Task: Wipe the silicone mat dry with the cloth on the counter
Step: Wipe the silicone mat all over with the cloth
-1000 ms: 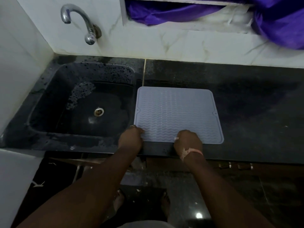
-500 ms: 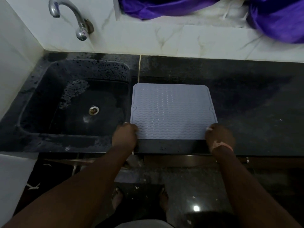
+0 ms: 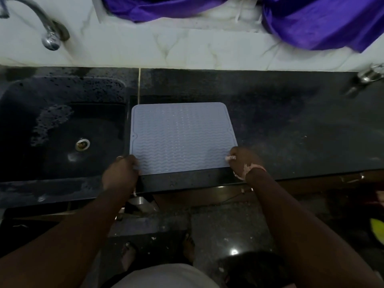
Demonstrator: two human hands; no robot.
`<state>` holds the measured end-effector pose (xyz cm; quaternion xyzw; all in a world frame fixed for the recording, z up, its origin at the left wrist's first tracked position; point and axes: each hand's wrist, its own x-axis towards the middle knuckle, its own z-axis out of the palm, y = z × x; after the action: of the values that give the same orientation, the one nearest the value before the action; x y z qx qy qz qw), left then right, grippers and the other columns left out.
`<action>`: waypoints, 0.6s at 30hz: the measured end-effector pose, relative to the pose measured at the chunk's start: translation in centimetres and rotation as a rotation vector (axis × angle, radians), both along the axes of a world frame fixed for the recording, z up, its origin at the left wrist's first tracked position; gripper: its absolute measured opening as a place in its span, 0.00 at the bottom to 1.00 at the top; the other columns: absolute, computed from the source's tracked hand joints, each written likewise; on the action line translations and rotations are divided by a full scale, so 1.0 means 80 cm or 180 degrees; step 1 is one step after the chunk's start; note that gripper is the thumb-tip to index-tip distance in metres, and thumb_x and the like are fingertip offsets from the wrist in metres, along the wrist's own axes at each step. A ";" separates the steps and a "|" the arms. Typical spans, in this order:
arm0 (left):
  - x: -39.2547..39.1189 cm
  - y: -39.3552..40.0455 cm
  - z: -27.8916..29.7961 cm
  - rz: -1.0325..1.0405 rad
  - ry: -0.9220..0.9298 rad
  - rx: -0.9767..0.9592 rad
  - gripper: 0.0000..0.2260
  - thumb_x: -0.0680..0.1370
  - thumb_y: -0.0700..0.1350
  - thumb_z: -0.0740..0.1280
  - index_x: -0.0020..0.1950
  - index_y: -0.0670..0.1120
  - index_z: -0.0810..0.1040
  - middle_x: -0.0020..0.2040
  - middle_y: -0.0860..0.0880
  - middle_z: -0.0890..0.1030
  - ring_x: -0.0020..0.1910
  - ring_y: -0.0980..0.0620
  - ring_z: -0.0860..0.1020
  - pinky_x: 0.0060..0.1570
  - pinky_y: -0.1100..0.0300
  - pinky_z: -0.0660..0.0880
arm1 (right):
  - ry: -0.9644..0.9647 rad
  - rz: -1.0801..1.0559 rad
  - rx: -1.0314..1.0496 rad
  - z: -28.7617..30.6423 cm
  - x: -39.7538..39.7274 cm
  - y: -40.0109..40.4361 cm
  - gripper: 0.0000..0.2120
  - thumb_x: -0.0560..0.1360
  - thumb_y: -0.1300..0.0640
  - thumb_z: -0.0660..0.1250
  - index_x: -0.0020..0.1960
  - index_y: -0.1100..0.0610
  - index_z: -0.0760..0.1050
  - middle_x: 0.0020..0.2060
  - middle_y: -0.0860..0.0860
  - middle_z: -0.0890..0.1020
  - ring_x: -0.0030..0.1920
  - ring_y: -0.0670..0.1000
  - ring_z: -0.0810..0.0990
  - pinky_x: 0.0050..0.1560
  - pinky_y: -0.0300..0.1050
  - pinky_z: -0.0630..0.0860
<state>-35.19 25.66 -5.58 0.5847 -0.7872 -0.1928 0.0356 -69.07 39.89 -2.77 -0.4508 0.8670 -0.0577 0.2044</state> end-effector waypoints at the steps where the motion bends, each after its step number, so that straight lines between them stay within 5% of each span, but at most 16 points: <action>1: -0.001 0.003 0.000 -0.0002 -0.0086 -0.0093 0.05 0.77 0.42 0.66 0.50 0.50 0.80 0.49 0.44 0.77 0.45 0.41 0.80 0.42 0.51 0.77 | -0.0027 0.0061 -0.0006 0.000 -0.003 0.001 0.10 0.80 0.50 0.64 0.53 0.56 0.79 0.51 0.54 0.82 0.52 0.55 0.80 0.54 0.46 0.77; 9: -0.012 0.017 -0.004 0.0081 -0.0353 -0.0351 0.09 0.79 0.43 0.63 0.42 0.48 0.80 0.42 0.44 0.78 0.39 0.43 0.78 0.36 0.56 0.70 | -0.0117 0.0106 -0.0088 -0.007 -0.012 0.005 0.06 0.76 0.52 0.70 0.50 0.51 0.85 0.51 0.50 0.85 0.52 0.53 0.82 0.59 0.48 0.79; 13: -0.013 0.022 -0.005 0.0138 -0.0351 -0.0339 0.10 0.80 0.45 0.63 0.43 0.47 0.82 0.40 0.48 0.75 0.35 0.48 0.74 0.35 0.58 0.69 | 0.0540 0.0432 0.0130 -0.009 0.000 -0.006 0.07 0.77 0.57 0.67 0.50 0.56 0.83 0.48 0.53 0.83 0.51 0.55 0.82 0.54 0.49 0.81; 18: -0.006 0.023 -0.001 0.0097 -0.0292 -0.0177 0.09 0.79 0.45 0.64 0.45 0.49 0.84 0.45 0.45 0.81 0.42 0.44 0.80 0.38 0.56 0.74 | 0.1301 0.1047 0.0406 -0.007 0.027 -0.030 0.06 0.76 0.63 0.63 0.49 0.58 0.78 0.48 0.53 0.81 0.55 0.55 0.77 0.48 0.47 0.76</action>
<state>-35.70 27.52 -5.70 0.6036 -0.7841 -0.1433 0.0186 -66.88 37.49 -3.36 -0.5741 0.8072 0.1233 0.0598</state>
